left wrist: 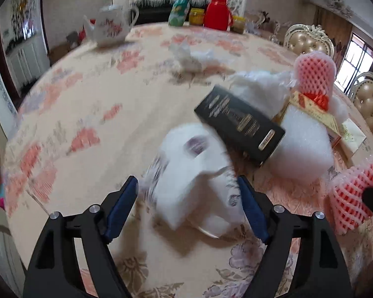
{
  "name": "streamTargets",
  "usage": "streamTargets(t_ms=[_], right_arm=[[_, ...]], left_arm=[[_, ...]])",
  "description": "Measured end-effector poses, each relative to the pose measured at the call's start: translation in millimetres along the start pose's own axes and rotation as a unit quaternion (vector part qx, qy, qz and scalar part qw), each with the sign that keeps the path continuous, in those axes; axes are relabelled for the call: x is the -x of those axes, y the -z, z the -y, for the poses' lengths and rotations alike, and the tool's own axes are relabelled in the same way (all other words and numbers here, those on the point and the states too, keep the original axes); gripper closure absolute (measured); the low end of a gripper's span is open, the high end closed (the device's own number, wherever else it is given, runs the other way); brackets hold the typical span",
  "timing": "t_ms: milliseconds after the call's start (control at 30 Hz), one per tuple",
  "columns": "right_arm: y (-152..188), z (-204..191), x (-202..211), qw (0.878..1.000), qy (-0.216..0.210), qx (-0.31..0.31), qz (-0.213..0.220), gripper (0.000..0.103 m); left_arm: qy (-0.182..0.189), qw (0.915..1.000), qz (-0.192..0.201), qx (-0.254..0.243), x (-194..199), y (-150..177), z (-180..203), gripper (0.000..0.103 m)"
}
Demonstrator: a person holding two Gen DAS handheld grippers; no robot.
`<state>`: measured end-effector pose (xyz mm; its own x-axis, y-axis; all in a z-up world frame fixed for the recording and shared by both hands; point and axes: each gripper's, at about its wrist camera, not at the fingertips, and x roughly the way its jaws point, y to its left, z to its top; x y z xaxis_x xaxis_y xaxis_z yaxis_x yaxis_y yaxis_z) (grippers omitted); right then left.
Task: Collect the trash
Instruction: 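Grasp the white paper bag with the left gripper and lift it, then carry both items to the pink bin and release them from both grippers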
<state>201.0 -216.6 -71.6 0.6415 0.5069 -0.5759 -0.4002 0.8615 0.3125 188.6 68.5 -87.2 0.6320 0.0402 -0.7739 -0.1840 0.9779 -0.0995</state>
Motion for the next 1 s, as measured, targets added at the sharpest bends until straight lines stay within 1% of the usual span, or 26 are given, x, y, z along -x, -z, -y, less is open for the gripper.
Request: streamTargets(t_ms=[67,100,167,300,400,467,533,633,700,900,1000], right_arm=[[2,0,4,1.000,0.002,0.002,0.004,0.066],[2,2,6,1.000,0.003,0.001,0.007,0.066],[3,7,9,1.000,0.007,-0.005,0.012,0.066],[5,17,17,1.000,0.018,-0.012,0.020,0.067],[6,22,22,0.999,0.028,-0.014,0.026,0.067],[7,25,26,0.999,0.033,-0.015,0.032,0.067],[7,29,31,0.998,0.041,-0.013,0.038,0.067],[9,36,39,0.998,0.048,-0.019,0.045,0.067],[11,41,45,0.997,0.055,-0.021,0.051,0.067],[16,62,66,0.994,0.077,-0.038,0.070,0.068],[19,75,80,0.991,0.095,-0.047,0.082,0.068]], left_arm=[[0.003,1.0000,0.006,0.005,1,0,-1,0.035],[0.001,0.9999,0.011,0.003,3,-1,1,0.037],[-0.005,0.9995,0.029,-0.012,9,1,10,0.039],[-0.003,0.9970,0.063,-0.045,24,4,30,0.039],[0.009,0.9911,0.108,-0.077,42,8,50,0.040],[0.017,0.9855,0.138,-0.097,54,11,64,0.040],[0.033,0.9800,0.162,-0.111,65,14,77,0.040],[0.056,0.9718,0.188,-0.131,74,19,98,0.040],[0.072,0.9671,0.194,-0.147,77,20,112,0.040],[0.106,0.9591,0.197,-0.174,79,25,151,0.040],[0.122,0.9529,0.200,-0.192,80,28,172,0.040]])
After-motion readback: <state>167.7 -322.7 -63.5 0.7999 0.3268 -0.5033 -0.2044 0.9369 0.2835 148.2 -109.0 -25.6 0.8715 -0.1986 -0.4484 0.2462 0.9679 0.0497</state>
